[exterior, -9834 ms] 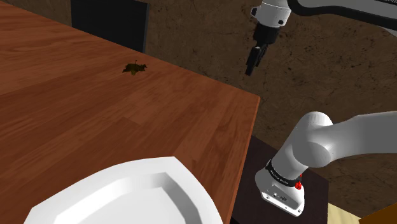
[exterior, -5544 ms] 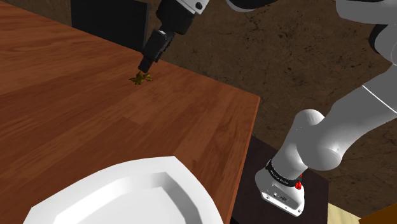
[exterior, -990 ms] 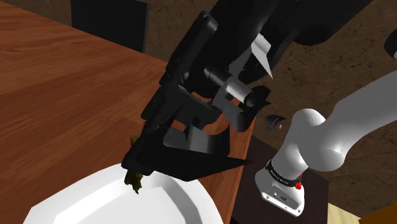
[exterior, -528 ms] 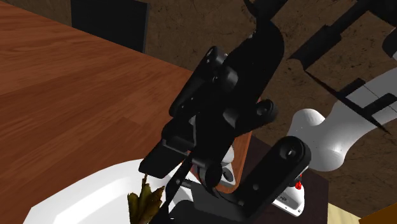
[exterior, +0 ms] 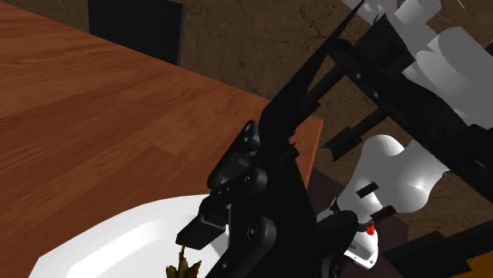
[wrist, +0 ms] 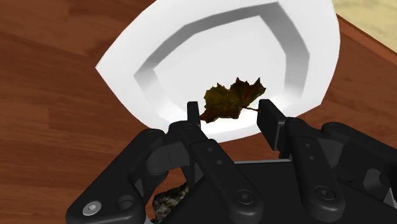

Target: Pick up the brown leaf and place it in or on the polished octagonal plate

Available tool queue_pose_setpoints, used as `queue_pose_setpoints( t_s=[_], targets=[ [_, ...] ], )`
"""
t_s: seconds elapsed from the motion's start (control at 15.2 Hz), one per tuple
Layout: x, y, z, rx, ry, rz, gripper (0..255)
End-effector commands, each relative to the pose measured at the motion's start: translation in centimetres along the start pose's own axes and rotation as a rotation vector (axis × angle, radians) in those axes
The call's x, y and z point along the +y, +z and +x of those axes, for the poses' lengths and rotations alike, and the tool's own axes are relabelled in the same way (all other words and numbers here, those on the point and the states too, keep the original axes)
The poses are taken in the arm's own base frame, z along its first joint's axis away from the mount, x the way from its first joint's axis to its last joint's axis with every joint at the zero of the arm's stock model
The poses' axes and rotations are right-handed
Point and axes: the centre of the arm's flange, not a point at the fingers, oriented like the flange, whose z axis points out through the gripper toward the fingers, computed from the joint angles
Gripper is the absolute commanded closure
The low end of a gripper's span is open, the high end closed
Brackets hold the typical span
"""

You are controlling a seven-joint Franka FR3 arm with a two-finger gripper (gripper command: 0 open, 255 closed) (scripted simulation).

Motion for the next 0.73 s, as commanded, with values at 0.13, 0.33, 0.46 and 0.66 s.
queue_pose_setpoints(
  t_s=[0.13,0.33,0.46,0.66],
  targets=[
    [0.1,1.9,-1.0,0.0,0.0,0.0,255],
    [0.2,2.5,-1.3,0.0,0.0,0.0,255],
    [0.2,2.5,-1.3,0.0,0.0,0.0,255],
    [0.2,2.5,-1.3,0.0,0.0,0.0,255]
  ],
)
